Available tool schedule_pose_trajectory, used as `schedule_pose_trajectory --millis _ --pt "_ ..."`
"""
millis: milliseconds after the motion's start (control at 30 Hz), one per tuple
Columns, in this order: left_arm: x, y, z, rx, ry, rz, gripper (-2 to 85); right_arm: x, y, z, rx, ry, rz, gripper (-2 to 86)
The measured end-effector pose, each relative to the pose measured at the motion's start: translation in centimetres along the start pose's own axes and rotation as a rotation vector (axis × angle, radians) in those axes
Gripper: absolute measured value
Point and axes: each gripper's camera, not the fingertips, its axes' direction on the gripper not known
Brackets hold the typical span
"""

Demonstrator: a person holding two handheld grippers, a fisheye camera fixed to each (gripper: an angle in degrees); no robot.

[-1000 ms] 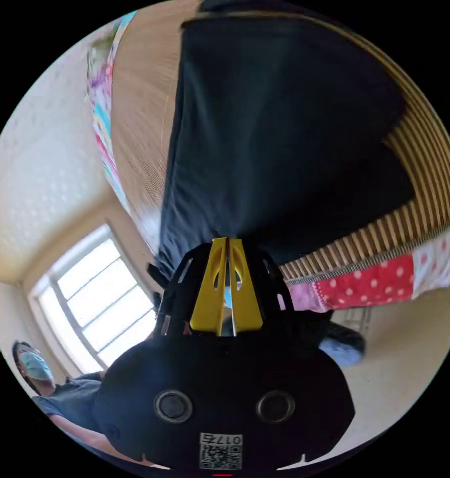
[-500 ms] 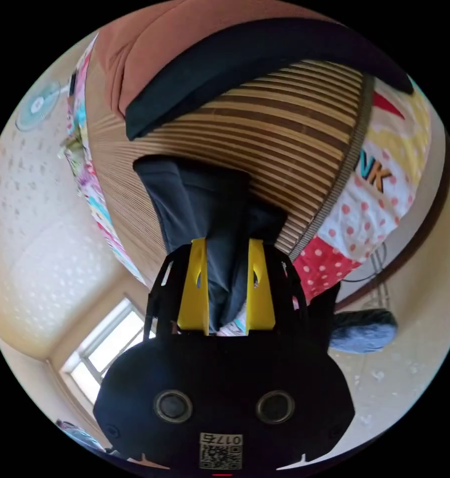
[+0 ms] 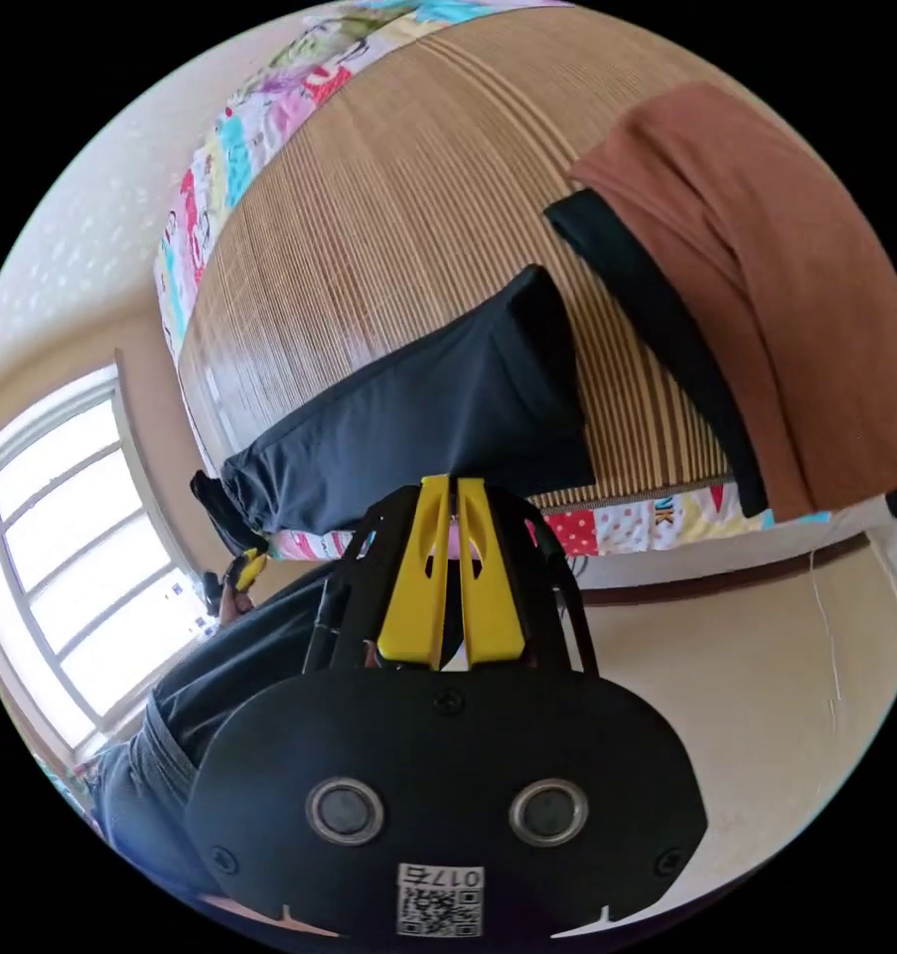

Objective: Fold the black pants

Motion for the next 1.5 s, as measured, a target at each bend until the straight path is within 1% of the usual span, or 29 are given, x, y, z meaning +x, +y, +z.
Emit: schedule_pose_trajectory --millis 67,100,167,200,233,267,300,367,467,500,567,667,700,767,833,900,1000,1033,1067,1100,1167,1200,1233,1267,1300,1367,1400,1467,1500 --pt "-2.3 -0.5 -0.6 0.017 0.004 -0.025 12.5 5.5 0.4 1.0 0.037 -0.087 0.144 1.1" --pt "-2.9 -0.6 -0.7 0.016 0.002 -0.034 13.0 7.2 0.5 1.7 0.047 -0.097 0.200 1.1" --pt "-4.9 -1.2 -0.9 0.010 0.015 -0.073 14.6 13.0 1.8 4.4 0.021 -0.123 0.427 1.2" --pt "-5.4 -1.4 -0.9 0.013 0.029 -0.082 15.1 14.0 2.4 5.0 0.019 -0.148 0.468 1.2" --pt "-6.2 -1.7 -1.1 0.021 0.063 -0.097 15.9 15.6 3.8 5.8 0.044 -0.224 0.531 1.2" --pt "-6.8 -2.0 -1.2 0.034 0.098 -0.105 16.1 16.6 5.3 6.6 0.096 -0.337 0.568 1.2" --pt "-7.0 -2.2 -1.3 0.041 0.114 -0.106 16.2 17.0 6.0 7.0 0.128 -0.401 0.575 1.1" --pt "-7.9 -3.1 -1.4 0.061 0.163 -0.108 16.6 18.0 8.6 8.9 0.253 -0.665 0.563 0.7" --pt "-9.0 -4.7 -1.2 0.067 0.191 -0.113 17.8 19.3 12.5 11.9 0.372 -0.875 0.641 0.4" --pt "-9.2 -5.0 -1.1 0.066 0.192 -0.114 18.1 19.6 13.3 12.5 0.391 -0.909 0.666 0.4" --pt "-10.1 -6.5 -0.9 0.051 0.155 -0.128 19.7 20.3 16.5 14.9 0.483 -1.059 0.744 0.3" --pt "-11.1 -8.2 -0.6 0.046 0.120 -0.125 20.8 20.5 20.2 17.5 0.601 -1.218 0.825 0.3" --pt "-11.3 -8.4 -0.6 0.055 0.119 -0.123 20.7 20.5 20.8 17.9 0.615 -1.239 0.839 0.3" --pt "-12.0 -8.8 -1.5 0.172 0.108 -0.117 19.9 20.1 22.8 19.3 0.642 -1.288 0.879 0.3" --pt "-12.7 -9.2 -1.7 0.243 0.143 -0.101 18.5 19.7 23.7 19.8 0.646 -1.288 0.881 0.3" --pt "-13.9 -10.0 -1.1 0.247 0.195 -0.107 18.0 19.1 24.2 20.1 0.627 -1.263 0.864 0.3" --pt "-16.0 -10.8 0.3 0.214 0.245 -0.133 14.3 18.1 24.4 20.5 0.550 -1.196 0.855 0.3" --pt "-16.9 -10.8 0.6 0.212 0.287 -0.116 12.0 17.7 24.2 20.7 0.526 -1.182 0.845 0.3" --pt "-17.7 -10.6 0.7 0.217 0.373 -0.088 9.6 17.3 23.9 20.8 0.509 -1.180 0.826 0.3" --pt "-18.0 -10.3 0.6 0.228 0.414 -0.075 9.2 17.1 23.8 20.9 0.504 -1.182 0.817 0.3" --pt "-17.6 -9.3 -0.5 0.275 0.567 0.049 8.3 16.3 23.2 21.0 0.497 -1.195 0.785 0.3" --pt "-17.1 -9.0 -0.8 0.280 0.612 0.100 8.2 16.2 23.0 21.0 0.496 -1.200 0.777 0.3" --pt "-15.7 -8.5 -1.6 0.281 0.686 0.206 8.0 15.9 22.6 21.1 0.488 -1.206 0.760 0.4" --pt "-13.6 -7.7 -2.4 0.282 0.706 0.311 8.0 15.8 22.1 21.1 0.475 -1.203 0.750 0.4" --pt "-12.4 -7.2 -2.8 0.281 0.702 0.360 8.0 15.7 21.9 21.1 0.468 -1.198 0.746 0.4" --pt "-6.5 -4.6 -3.6 0.235 0.655 0.574 8.0 15.7 20.9 21.1 0.446 -1.176 0.731 0.4" --pt "-4.8 -3.8 -3.6 0.220 0.639 0.627 8.0 15.7 20.6 21.2 0.440 -1.174 0.725 0.4" --pt "1.9 0.2 -2.5 0.149 0.556 0.830 8.3 15.9 19.5 21.3 0.416 -1.173 0.707 0.4" --pt "3.5 1.3 -1.9 0.129 0.535 0.871 8.4 15.9 19.2 21.3 0.412 -1.176 0.704 0.4"
